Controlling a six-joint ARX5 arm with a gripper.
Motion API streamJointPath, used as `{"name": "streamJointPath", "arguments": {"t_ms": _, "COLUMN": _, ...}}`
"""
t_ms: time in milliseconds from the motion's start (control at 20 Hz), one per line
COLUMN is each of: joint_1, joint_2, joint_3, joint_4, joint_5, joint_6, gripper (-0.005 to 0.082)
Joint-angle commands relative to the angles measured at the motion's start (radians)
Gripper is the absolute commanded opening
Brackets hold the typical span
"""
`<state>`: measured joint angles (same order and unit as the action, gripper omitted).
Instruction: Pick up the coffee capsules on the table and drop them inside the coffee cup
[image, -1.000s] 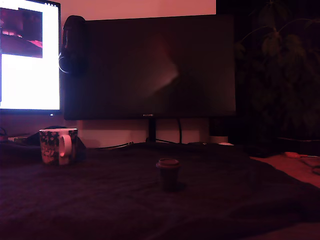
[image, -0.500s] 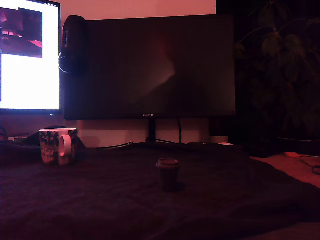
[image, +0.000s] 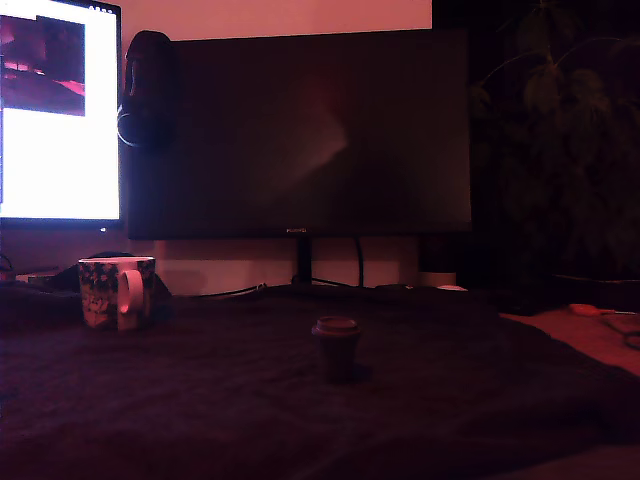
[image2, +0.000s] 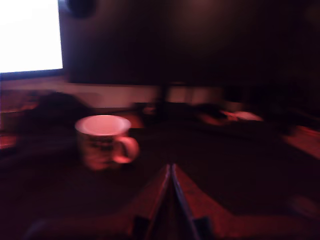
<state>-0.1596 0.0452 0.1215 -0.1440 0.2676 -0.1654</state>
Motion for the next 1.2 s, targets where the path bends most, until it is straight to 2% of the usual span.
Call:
{"name": "streamJointPath", "arguments": {"t_ms": 0, "joint_1": -0.035, "joint_2": 0.042, "joint_3": -0.015, "joint_4": 0.024, "joint_5": 0.013, "joint_6": 0.014, "gripper": -0.0023}}
{"name": "streamJointPath", "arguments": {"t_ms": 350, "joint_1": -0.239, "joint_2": 0.183, "joint_3": -0.015, "joint_4": 0.135, "joint_5": 0.01, "joint_6": 0.062, "gripper": -0.0023}}
{"name": "streamJointPath", "arguments": {"t_ms": 650, "joint_1": -0.394, "joint_2": 0.311, "joint_3": -0.015, "joint_4": 0.193, "joint_5": 0.001, "joint_6": 0.062, "gripper": -0.0023}}
{"name": "streamJointPath", "arguments": {"t_ms": 900, "joint_1": -0.462, "joint_2": 0.423, "joint_3": -0.015, "joint_4": 0.256, "joint_5": -0.007, "joint_6": 0.069, "gripper": -0.0023}}
{"name": "streamJointPath", "arguments": {"t_ms": 1150, "joint_1": -0.475, "joint_2": 0.499, "joint_3": -0.015, "joint_4": 0.28, "joint_5": -0.007, "joint_6": 0.069, "gripper": -0.0013}}
